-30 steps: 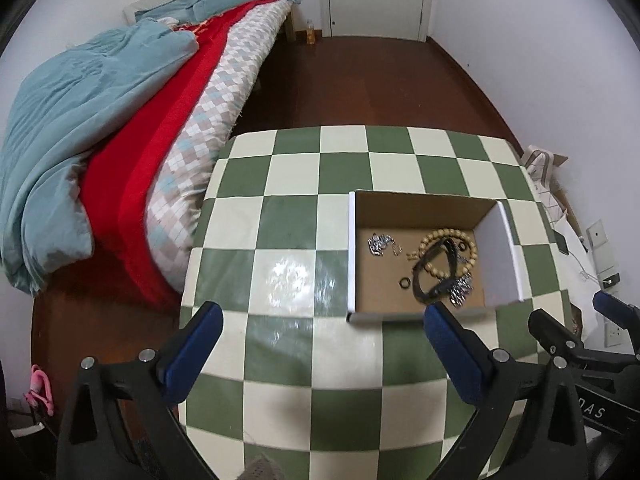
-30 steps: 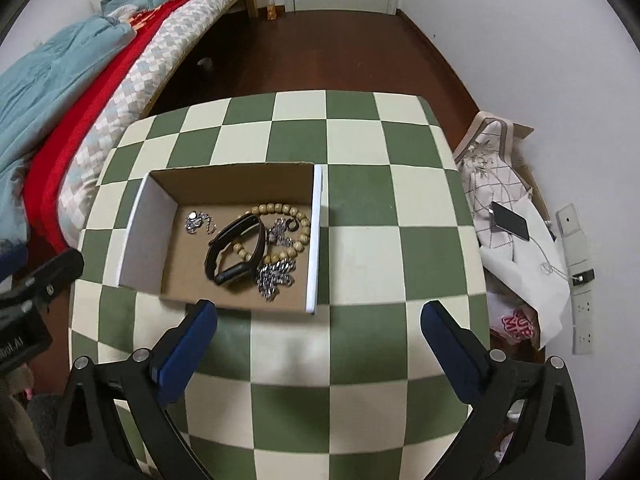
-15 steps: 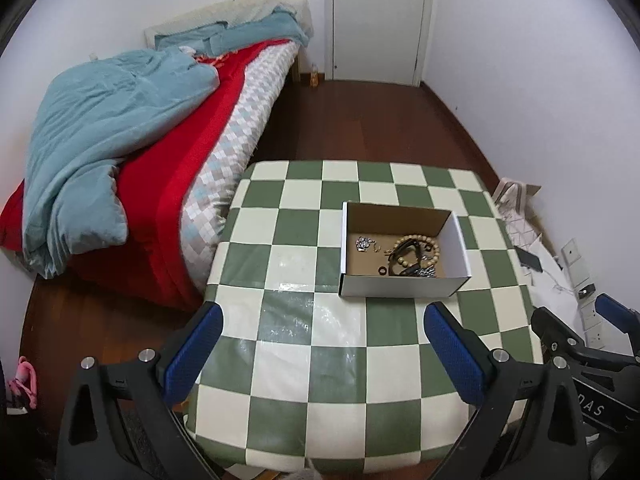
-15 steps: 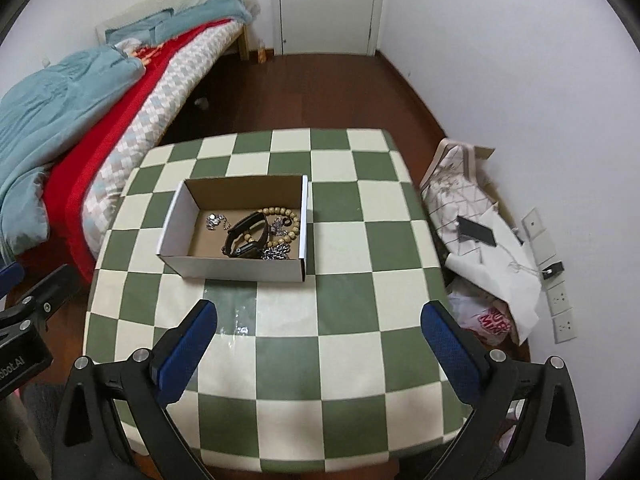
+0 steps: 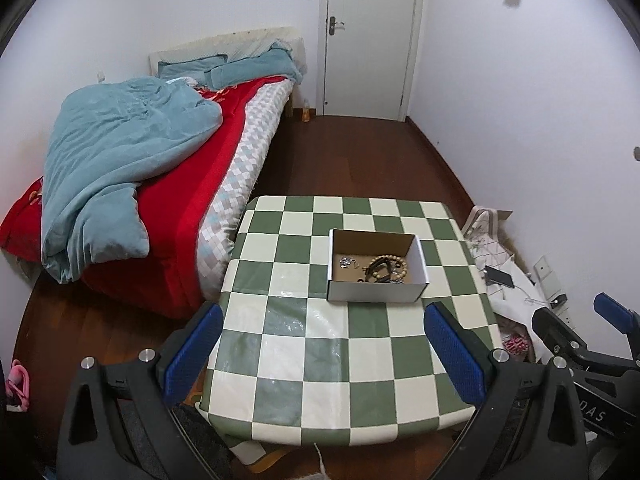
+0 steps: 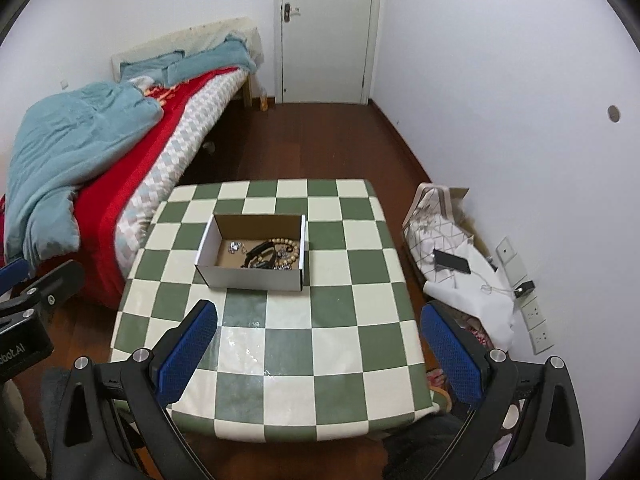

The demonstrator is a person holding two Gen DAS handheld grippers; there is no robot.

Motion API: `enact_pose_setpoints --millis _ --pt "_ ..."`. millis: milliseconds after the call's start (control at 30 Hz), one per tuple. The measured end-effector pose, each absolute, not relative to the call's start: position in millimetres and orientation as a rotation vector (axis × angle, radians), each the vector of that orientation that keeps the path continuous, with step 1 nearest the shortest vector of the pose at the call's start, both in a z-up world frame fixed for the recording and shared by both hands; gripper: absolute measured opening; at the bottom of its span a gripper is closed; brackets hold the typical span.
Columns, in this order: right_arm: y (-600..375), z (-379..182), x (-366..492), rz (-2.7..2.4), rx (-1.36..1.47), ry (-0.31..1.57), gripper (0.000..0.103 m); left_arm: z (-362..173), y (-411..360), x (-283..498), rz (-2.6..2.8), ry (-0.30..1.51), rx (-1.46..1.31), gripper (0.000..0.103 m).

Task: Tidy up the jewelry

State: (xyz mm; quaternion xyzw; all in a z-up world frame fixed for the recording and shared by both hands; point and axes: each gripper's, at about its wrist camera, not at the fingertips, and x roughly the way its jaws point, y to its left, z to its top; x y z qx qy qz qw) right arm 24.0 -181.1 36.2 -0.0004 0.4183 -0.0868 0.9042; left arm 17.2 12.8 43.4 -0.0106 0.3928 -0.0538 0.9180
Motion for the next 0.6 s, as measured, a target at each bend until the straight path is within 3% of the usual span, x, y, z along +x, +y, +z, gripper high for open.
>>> enact_pose_setpoints --millis 600 --pt "-183 95 -46 -0.159 0.027 0.798 0.103 72 4 -20 -0.146 0.814 -0.010 0.103"
